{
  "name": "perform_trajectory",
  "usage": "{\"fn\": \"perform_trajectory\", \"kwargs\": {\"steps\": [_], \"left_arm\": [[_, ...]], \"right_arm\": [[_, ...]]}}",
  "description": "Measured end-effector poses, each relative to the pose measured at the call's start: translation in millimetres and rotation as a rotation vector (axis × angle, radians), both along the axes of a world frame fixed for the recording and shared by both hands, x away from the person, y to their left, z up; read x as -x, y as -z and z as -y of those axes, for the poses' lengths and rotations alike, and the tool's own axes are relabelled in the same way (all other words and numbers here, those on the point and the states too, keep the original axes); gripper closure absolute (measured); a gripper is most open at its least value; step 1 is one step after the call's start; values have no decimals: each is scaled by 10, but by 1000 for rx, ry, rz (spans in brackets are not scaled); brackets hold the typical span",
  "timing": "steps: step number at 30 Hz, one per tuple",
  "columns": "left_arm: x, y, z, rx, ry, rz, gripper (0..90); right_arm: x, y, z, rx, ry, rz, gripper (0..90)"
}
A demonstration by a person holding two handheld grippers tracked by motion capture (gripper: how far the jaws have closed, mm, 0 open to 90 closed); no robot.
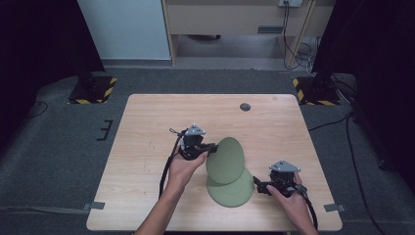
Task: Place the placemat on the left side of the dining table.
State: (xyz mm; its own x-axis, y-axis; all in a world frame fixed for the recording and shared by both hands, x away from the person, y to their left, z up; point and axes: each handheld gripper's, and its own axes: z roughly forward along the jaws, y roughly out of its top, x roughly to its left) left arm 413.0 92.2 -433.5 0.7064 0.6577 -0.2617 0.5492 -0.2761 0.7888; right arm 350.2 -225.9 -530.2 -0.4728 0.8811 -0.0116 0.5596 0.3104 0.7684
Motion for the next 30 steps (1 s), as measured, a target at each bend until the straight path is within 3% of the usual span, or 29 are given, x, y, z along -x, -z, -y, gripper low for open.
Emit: {"fn": "perform_trajectory", "kwargs": {"steps": [22, 30], "left_arm": [[-68, -178, -357, 38, -98, 37, 857], [-94, -232, -493, 31, -137, 52, 857]], "right_arm": [[-12, 1, 45, 4, 20, 2, 45], [-16, 7, 41, 6, 21, -4, 45]]}}
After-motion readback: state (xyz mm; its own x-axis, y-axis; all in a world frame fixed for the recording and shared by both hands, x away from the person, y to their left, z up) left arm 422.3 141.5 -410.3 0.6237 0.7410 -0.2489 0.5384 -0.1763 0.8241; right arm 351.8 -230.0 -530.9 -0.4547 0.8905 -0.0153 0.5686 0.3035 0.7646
